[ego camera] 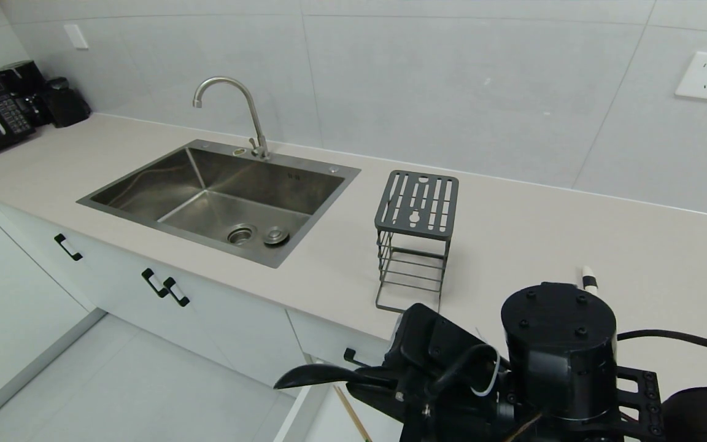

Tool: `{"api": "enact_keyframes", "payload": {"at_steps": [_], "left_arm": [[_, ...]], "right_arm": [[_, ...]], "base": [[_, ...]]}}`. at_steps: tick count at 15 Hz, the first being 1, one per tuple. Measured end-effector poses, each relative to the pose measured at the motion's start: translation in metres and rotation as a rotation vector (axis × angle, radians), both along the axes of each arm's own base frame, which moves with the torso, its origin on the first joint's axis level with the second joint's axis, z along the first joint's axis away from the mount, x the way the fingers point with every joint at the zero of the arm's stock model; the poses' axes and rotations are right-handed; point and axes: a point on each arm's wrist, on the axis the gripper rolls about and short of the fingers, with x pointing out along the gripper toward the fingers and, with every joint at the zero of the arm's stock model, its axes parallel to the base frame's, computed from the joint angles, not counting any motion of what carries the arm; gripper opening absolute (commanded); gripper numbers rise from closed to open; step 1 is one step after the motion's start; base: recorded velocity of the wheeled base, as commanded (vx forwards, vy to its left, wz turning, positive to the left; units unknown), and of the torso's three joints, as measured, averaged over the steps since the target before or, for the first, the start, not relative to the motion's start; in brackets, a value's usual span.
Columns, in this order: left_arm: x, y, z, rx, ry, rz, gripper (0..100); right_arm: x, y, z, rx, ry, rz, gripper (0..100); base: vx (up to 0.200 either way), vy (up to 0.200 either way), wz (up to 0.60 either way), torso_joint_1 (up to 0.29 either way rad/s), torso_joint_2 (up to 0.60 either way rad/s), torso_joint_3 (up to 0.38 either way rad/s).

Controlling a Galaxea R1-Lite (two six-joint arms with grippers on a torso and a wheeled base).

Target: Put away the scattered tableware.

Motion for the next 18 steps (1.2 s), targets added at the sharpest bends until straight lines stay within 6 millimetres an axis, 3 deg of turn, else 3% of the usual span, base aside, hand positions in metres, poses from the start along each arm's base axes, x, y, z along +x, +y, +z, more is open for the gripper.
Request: {"api": "enact_keyframes", "payload": {"at_steps": [13, 18], "left_arm": [[0.0, 0.0, 0.0002, 0.0, -0.001, 0.0, 100], [0.0, 0.0, -0.0001, 0.0, 0.001, 0.0, 100]], "right_arm": [[-0.0001, 0.0009, -0.003, -0.008, 0.007, -0.005, 0], [-0.0001, 0.0007, -0.0032, -0.01, 0.008, -0.005, 0]], "base": [[0.0, 0.0, 0.0, -0.152, 0.3, 0.153], [0.0, 0.0, 0.0, -0.245, 0.48, 0.236]]}}
